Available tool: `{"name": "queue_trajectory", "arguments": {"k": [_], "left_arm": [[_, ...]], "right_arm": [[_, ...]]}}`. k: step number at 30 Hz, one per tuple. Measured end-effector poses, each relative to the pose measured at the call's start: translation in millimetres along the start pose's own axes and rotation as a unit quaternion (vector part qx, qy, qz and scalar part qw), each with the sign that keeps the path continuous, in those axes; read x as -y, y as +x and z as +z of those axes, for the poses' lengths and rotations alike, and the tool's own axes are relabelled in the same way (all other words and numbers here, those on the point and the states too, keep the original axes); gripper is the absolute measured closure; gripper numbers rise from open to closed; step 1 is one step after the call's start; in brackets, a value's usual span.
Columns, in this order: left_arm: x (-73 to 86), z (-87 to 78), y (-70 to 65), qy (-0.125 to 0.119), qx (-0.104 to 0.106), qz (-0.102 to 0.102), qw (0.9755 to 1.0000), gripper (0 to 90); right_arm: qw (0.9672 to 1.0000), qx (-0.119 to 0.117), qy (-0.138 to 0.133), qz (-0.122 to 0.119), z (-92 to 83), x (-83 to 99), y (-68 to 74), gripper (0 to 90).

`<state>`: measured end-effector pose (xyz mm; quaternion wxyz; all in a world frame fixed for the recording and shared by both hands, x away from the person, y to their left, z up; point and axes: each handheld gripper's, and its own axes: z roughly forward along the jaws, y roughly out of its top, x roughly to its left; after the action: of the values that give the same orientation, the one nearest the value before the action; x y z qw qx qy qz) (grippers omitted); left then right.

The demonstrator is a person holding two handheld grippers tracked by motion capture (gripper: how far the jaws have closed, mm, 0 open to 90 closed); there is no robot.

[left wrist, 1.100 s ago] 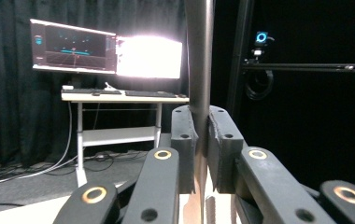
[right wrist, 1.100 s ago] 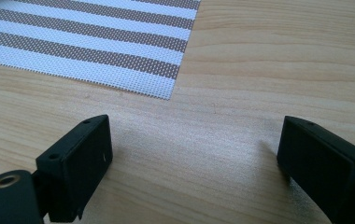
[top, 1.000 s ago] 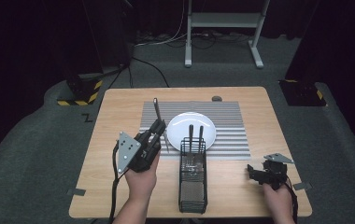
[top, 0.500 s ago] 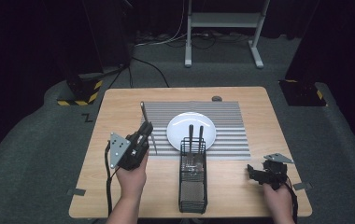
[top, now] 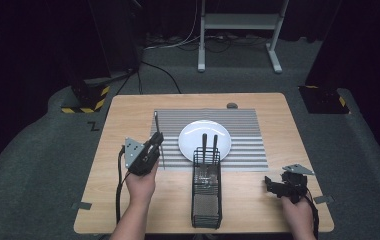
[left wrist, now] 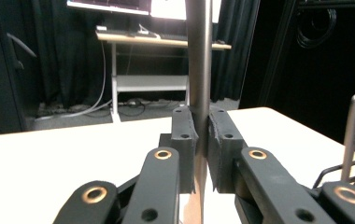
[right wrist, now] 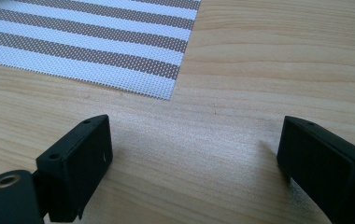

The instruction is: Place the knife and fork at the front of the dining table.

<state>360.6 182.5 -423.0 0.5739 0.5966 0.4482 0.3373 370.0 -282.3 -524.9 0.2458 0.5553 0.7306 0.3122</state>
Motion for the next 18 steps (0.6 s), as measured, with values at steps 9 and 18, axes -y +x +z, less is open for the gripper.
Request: {"name": "queue_trajectory", "arguments": {"k": [9, 18], "left_arm": [[8.1, 24.5, 13.7, 0.037, -0.005, -0.006, 0.9993, 82.0], [14.2, 40.2, 16.7, 0.063, -0.009, -0.015, 0.9978, 82.0]], "right_arm": [[1.0000, 0.000, 0.000, 0.000, 0.0, 0.0, 0.0, 10.1], [1.0000, 0.000, 0.000, 0.000, 0.0, 0.0, 0.0, 10.1]]}}
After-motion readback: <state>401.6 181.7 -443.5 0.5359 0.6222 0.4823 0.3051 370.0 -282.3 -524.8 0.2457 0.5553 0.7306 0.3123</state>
